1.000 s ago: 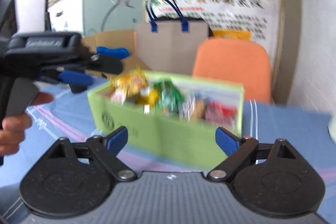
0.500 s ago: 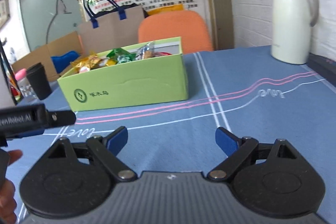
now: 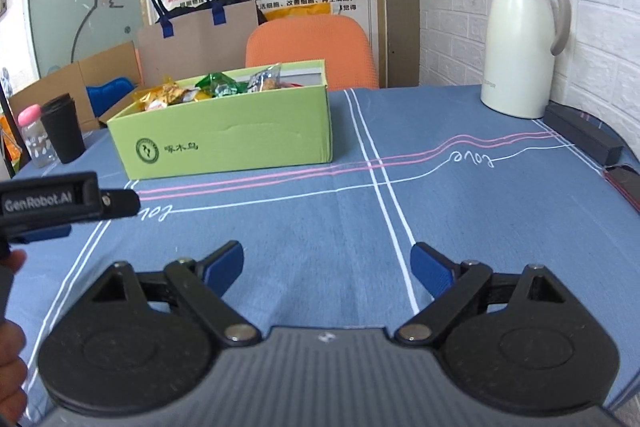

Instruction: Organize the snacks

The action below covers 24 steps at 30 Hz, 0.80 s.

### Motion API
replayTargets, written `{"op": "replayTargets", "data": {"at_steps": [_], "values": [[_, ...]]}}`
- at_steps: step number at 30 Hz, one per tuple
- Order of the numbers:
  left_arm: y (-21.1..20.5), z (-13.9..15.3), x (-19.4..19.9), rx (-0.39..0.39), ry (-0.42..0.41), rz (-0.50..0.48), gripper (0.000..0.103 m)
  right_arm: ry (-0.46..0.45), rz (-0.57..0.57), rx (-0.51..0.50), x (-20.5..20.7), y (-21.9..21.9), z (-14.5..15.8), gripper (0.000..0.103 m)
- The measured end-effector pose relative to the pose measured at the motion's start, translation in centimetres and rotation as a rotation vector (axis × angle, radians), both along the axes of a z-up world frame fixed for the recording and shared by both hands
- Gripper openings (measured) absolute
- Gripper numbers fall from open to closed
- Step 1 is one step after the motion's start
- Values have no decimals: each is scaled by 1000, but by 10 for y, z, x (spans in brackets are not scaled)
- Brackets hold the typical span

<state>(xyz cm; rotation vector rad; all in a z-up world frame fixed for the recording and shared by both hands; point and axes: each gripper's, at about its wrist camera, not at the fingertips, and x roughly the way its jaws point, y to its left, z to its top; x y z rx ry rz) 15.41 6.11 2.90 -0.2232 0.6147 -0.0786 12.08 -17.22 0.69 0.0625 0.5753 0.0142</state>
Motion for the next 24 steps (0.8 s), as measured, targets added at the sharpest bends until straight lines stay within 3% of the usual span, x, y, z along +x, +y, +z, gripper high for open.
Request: {"op": "replayTargets", "data": {"at_steps": [13,24], "values": [[-4,1,-86,71,-82,-39,86,-52,2,24,-76,12,-11,92],[0,1,-83,64,-77,-37,83,-60,17,35,-78,17,-7,92]]}}
